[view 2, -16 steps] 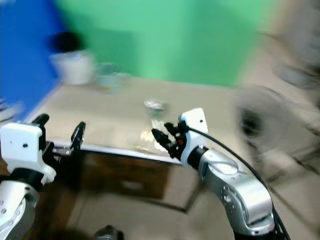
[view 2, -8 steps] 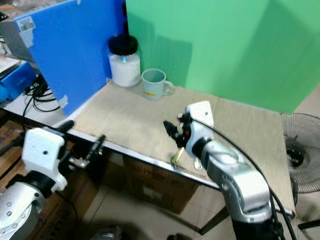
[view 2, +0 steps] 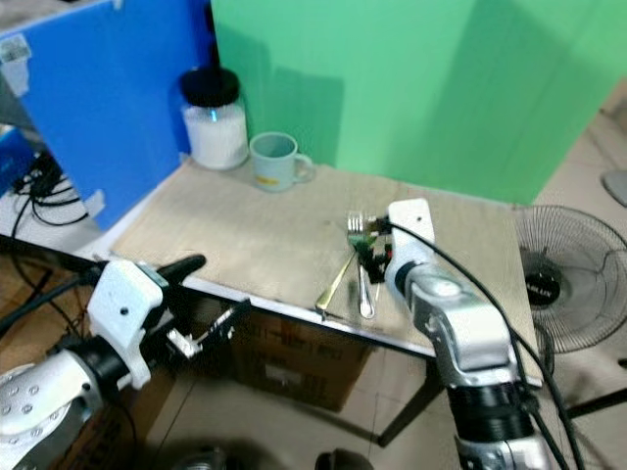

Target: Setting the table

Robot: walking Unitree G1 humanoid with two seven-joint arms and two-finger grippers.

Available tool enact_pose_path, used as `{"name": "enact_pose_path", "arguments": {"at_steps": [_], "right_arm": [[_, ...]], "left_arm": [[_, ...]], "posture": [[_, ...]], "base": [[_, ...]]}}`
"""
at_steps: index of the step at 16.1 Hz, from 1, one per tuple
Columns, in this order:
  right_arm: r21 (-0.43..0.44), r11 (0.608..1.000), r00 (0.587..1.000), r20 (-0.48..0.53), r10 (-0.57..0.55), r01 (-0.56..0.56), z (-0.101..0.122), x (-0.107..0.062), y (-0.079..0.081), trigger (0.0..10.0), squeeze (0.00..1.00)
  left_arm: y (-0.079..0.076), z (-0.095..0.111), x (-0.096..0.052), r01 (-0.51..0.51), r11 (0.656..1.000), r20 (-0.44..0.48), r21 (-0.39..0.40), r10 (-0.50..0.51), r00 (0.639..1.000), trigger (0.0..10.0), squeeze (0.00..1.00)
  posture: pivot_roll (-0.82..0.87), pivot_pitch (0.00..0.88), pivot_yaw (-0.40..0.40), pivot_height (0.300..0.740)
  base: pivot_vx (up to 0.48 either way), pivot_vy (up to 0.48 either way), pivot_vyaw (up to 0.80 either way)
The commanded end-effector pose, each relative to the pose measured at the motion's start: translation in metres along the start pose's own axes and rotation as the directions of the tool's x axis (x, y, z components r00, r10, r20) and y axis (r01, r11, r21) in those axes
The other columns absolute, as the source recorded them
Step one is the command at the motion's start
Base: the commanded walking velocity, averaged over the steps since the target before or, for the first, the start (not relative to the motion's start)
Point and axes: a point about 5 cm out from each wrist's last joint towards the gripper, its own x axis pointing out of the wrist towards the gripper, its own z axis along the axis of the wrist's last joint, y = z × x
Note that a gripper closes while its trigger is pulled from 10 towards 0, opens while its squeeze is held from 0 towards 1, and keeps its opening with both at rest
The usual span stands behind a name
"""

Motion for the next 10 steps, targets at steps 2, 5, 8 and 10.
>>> {"name": "enact_pose_path", "arguments": {"at_steps": [2,5,8,10], "right_arm": [[0.028,0.999,0.998,-0.052,0.044,-0.043,-0.0014,0.0051,0.0054,8.0,0.00],[0.011,0.999,0.996,-0.072,0.050,-0.049,-0.0038,0.0088,0.0075,3.8,0.00],[0.010,0.999,0.996,-0.082,0.035,-0.034,-0.0048,0.0113,0.0071,2.1,0.00],[0.015,1.000,0.996,-0.090,0.025,-0.024,-0.0052,0.0115,0.0042,1.7,0.00]], "left_arm": [[-0.0014,-0.0003,0.0018,0.040,0.999,-0.010,0.003,-0.040,0.999,10.0,0.00],[-0.0034,-0.0016,0.0029,0.063,0.998,-0.018,0.008,-0.063,0.998,10.0,0.00],[-0.0050,-0.0029,0.0027,0.080,0.997,-0.029,0.011,-0.080,0.996,10.0,0.00],[-0.0073,-0.0027,0.0018,0.098,0.995,-0.029,0.005,-0.098,0.995,10.0,0.00]], "posture": [[0.04,0.054,-0.029,0.740],[0.04,0.053,-0.029,0.740],[0.04,0.052,-0.034,0.740],[0.04,0.052,-0.036,0.740]], "base": [[0.000,0.000,0.00],[0.000,0.000,0.00],[0.000,0.000,0.00],[0.000,0.000,0.00]]}}
